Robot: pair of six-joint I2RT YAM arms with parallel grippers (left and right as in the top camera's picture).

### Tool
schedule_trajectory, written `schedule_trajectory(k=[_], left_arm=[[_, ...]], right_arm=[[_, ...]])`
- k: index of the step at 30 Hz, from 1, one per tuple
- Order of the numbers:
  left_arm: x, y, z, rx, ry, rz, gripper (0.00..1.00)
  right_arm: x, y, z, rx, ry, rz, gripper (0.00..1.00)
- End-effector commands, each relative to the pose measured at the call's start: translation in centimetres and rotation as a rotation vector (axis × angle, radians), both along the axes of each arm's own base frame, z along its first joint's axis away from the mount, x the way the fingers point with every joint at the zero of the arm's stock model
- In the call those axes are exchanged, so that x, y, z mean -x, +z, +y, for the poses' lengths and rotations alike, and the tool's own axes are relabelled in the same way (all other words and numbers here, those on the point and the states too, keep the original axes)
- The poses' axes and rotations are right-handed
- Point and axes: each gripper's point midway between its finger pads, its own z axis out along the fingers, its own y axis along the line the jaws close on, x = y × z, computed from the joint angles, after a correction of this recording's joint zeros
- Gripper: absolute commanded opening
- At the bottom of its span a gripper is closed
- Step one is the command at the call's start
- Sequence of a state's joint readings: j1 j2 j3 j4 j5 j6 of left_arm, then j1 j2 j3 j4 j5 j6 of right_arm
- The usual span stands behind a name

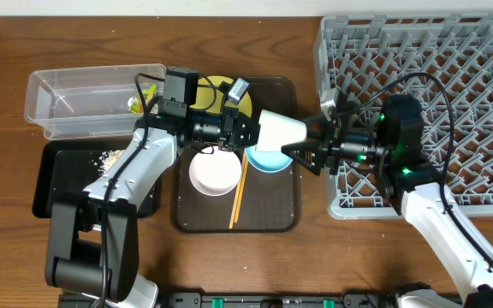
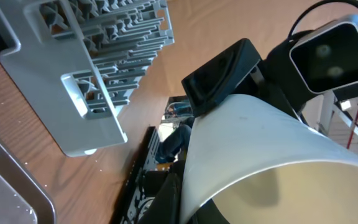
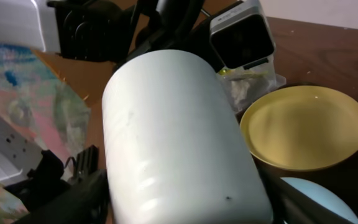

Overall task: Sort waste into correct bins and load items into the dishwasher rack
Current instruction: 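Hand the pale cup from the left gripper to the right gripper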

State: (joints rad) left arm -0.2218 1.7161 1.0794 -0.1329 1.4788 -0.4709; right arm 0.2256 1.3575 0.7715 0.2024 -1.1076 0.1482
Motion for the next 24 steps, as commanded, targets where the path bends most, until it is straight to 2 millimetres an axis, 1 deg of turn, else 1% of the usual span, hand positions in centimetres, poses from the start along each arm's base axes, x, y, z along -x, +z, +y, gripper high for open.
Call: schedule_trajectory(k=[1,4,7,9,10,11,12,13,15,18,21,24], left_arm=[[0.0,0.6,-0.1,0.016,-0.012,-0.010,0.06],[0.0,0.6,-0.1,0.016,-0.012,-0.010,0.06],[0.0,0.6,-0.1,0.016,-0.012,-0.011,0.07],[-0.1,0.5,-0.1,0.014,-0.010,-0.014,0.15],[-0.2,0.4,-0.1,0.008,-0.005,-0.023,0.17],[-0.3,0.3,-0.1,0.000,0.002,-0.031,0.17],[-0.5,0.1,-0.1,-0.012,0.012,-0.038,0.24],[-0.7,-0.2,0.0,-0.026,0.025,-0.044,0.28],[-1.3,-1.0,0.0,-0.069,0.061,-0.049,0.31],[-2.3,-2.3,0.4,-0.139,0.122,-0.062,0.34],[-3.4,-3.8,1.3,-0.221,0.186,-0.086,0.35],[-4.3,-5.5,2.9,-0.315,0.251,-0.075,0.37]], right_arm=[[0.2,0.5,0.4,-0.009,0.024,-0.016,0.66],[0.1,0.5,0.4,-0.008,0.022,-0.015,0.58],[0.1,0.5,0.4,-0.008,0.022,-0.015,0.58],[0.1,0.4,0.4,-0.008,0.022,-0.013,0.57],[0.2,0.4,0.3,-0.007,0.022,-0.011,0.56],[0.2,0.4,0.3,-0.007,0.022,-0.011,0.54],[0.1,0.4,0.3,-0.007,0.022,-0.011,0.52],[0.1,0.4,0.3,-0.007,0.022,-0.011,0.50],[0.1,0.4,0.3,-0.007,0.021,-0.011,0.48],[-0.4,-0.1,0.1,0.012,-0.016,0.004,0.48],[-1.7,-1.6,-0.6,0.070,-0.118,0.048,0.48],[-3.4,-3.1,-1.8,0.137,-0.240,0.072,0.45]])
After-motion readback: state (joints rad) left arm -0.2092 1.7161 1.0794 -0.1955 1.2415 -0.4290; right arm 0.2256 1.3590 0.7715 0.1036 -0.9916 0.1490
